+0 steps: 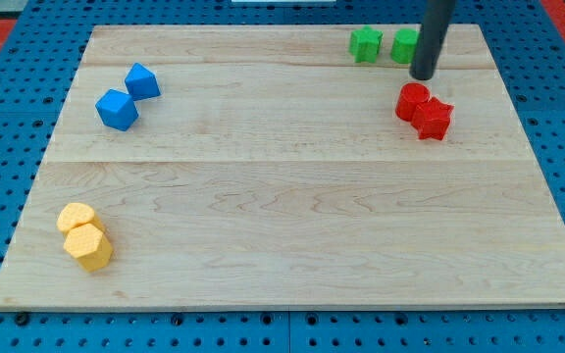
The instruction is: Move the green star diagonally to the green circle
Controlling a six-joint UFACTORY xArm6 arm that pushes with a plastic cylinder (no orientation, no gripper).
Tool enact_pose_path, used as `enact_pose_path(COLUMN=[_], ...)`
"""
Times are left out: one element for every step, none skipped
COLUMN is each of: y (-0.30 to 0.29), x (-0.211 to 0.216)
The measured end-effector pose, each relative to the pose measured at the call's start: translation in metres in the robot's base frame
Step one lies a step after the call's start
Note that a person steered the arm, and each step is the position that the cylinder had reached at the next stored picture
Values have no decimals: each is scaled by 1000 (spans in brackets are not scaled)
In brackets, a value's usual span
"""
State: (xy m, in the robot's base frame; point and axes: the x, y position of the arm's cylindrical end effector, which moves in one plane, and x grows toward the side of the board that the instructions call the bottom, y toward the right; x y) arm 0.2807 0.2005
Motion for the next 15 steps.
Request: enact_pose_path(y=[23,-60,-111,-86,-157,-228,-222,-236,-250,-266,-198,-189,-100,-33,-4], x=[-57,-53,-52,-74,-48,31,24,27,34,59,79,36,-3,22,40])
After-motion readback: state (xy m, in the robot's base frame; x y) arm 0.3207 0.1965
